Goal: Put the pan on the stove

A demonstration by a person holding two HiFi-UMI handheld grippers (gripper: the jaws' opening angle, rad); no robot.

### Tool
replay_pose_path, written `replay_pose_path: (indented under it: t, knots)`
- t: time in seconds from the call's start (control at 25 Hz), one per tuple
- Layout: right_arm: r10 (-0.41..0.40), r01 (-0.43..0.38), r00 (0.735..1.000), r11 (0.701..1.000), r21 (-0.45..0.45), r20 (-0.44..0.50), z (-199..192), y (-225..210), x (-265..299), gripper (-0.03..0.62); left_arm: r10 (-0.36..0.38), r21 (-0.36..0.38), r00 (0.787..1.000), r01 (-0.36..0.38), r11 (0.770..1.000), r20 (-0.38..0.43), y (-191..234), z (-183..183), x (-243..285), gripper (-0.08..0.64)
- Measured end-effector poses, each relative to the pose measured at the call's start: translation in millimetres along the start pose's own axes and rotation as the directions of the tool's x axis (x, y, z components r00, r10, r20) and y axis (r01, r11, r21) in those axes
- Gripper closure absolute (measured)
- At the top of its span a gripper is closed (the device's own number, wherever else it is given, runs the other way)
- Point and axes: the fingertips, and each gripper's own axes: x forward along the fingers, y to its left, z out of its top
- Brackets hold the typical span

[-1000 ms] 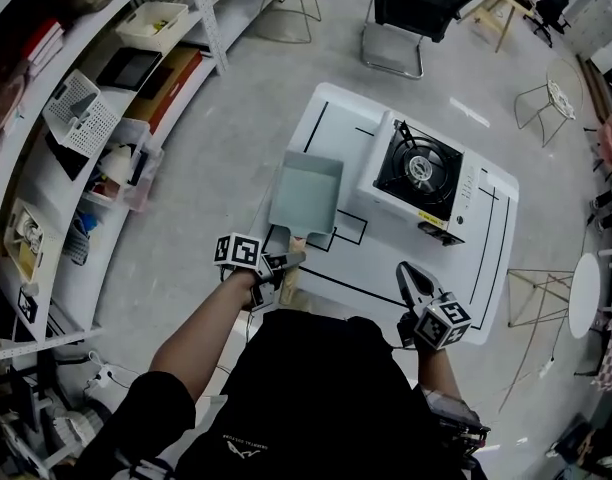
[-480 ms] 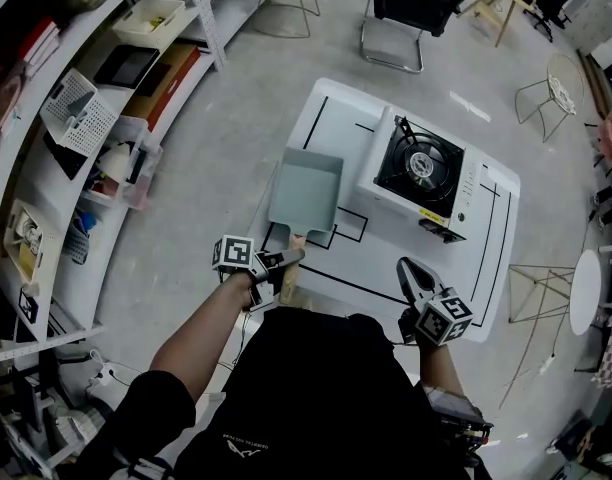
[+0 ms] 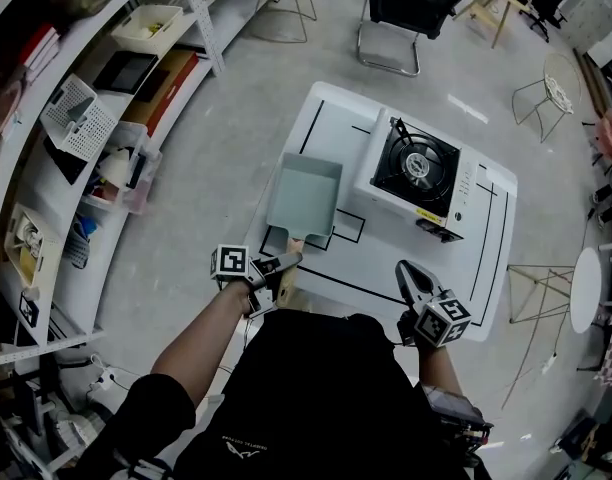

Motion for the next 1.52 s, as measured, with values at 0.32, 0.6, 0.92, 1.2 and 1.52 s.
replay_pose_path:
  t: [0.32, 0.6, 0.92, 1.2, 1.52]
  knots:
    - [-0.017, 0.017, 1.000, 0.999, 0.040, 0.010, 3, -2, -5, 0.566, -0.025, -0.007, 1.000, 0.025, 1.000, 0.019, -10, -7, 0, 0.446]
    - [-0.017, 0.017, 1.000, 1.000, 0.021, 0.007, 0, -3, -7, 0.566, -0.007, 0.051, 0.999, 0.004, 0.999, 0.054, -10, -1, -9, 0.445]
    - [-0.041, 0.039, 0.998, 0.998, 0.051, 0.038, 1, -4, -9, 0.566, -0.042, 0.105, 0.997, 0.035, 0.994, 0.070, -34, 4, -10, 0.443]
    - [-0.037, 0.037, 0.998, 0.999, 0.022, 0.042, -6, -11, -8, 0.566, -0.063, 0.143, 0.996, 0.052, 0.988, 0.071, -59, 9, -3, 0.442]
    - [-0.070, 0.067, 0.995, 0.997, 0.049, 0.065, -6, -21, -14, 0.566, -0.050, 0.151, 0.996, 0.039, 0.988, 0.067, -76, 19, 6, 0.440]
